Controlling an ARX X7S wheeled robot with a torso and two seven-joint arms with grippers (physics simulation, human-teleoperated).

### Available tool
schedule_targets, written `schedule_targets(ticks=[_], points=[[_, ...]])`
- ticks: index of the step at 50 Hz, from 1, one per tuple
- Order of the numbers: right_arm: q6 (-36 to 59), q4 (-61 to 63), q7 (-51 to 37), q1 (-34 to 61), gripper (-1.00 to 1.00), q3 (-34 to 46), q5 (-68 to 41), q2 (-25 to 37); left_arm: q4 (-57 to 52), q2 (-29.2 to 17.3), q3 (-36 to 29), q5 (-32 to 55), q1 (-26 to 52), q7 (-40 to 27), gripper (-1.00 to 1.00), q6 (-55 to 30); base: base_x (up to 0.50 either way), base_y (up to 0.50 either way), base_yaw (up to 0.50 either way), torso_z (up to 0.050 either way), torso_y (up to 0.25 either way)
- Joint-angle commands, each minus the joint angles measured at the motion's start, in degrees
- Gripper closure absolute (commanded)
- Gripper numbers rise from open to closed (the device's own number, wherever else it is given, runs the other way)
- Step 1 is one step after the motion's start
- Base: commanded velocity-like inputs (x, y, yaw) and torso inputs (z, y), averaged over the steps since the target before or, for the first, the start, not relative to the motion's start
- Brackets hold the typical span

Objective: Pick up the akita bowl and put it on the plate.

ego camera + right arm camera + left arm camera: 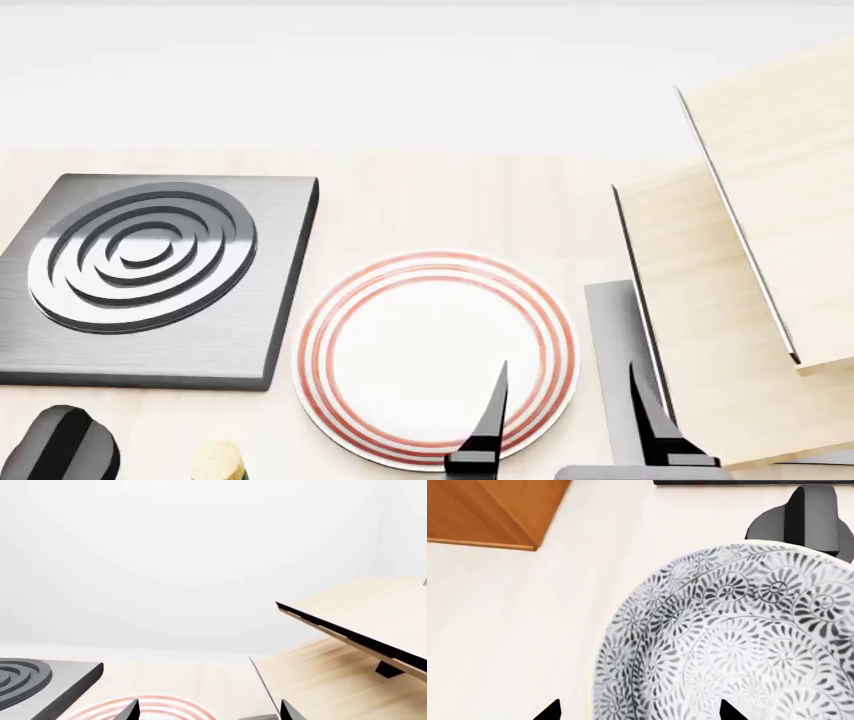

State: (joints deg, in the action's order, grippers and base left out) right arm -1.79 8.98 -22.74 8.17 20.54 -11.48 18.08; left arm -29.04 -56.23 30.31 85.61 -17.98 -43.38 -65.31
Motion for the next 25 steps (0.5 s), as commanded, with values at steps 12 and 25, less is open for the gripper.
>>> schedule_targets(ticks=[12, 25], points=[[-0.71, -1.12, -0.04, 0.24, -1.0, 0.26, -0.49, -0.06, 3.22, -0.63, -3.67, -1.59, 0.31, 1.18, -1.0, -0.73, 0.0, 0.0, 0.0, 0.0, 0.0], [-0.9, -1.38, -0.12, 0.27, -1.0, 0.4, -0.73, 0.04, 4.55, -0.63, -5.9, -2.28, 0.86, 1.3, -1.0, -0.9, 0.0, 0.0, 0.0, 0.0, 0.0]])
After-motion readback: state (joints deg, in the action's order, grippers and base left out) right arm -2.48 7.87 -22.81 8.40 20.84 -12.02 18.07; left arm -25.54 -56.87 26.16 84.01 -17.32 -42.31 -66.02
